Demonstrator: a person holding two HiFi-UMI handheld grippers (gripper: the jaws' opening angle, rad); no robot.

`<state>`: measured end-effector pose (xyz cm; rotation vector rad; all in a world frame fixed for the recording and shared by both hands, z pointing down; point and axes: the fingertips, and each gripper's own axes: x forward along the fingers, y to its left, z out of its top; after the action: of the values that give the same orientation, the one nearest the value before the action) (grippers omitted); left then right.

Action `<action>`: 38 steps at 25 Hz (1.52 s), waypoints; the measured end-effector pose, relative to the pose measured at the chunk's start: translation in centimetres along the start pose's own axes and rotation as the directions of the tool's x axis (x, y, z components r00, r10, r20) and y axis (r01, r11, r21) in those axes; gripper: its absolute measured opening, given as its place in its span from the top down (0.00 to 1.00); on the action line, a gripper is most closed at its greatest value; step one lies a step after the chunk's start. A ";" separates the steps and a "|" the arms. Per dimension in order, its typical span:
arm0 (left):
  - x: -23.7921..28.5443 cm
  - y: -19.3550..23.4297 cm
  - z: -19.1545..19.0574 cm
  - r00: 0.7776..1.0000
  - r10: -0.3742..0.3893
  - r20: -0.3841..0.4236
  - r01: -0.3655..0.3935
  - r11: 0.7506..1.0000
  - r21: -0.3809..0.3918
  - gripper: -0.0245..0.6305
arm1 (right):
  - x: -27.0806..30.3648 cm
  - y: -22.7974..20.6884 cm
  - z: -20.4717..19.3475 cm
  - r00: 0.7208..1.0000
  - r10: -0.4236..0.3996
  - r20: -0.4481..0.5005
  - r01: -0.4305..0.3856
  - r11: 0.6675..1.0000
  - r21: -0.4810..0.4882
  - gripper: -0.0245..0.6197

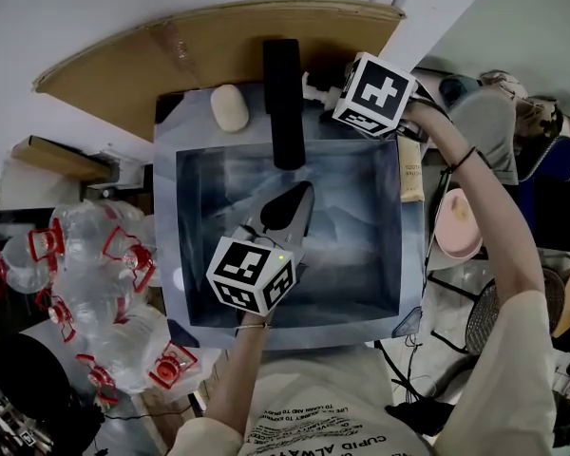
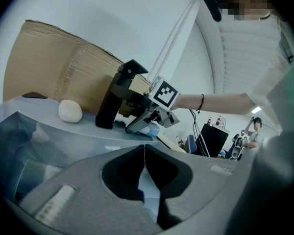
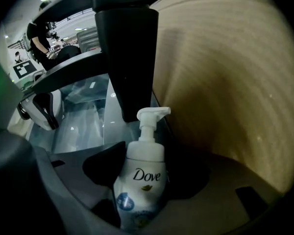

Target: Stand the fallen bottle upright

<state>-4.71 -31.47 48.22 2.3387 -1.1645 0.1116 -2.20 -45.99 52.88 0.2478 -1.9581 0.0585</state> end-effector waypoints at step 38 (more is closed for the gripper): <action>-1.3 -1.7 1.2 0.999 -0.005 0.045 0.005 1.000 0.010 0.93 | -9.3 -1.4 3.6 0.818 -0.326 0.474 0.170 0.924 0.342 0.60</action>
<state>-4.36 -30.26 46.07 2.3637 -1.1821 0.0637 -1.71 -46.60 42.90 0.7854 -2.4424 0.1102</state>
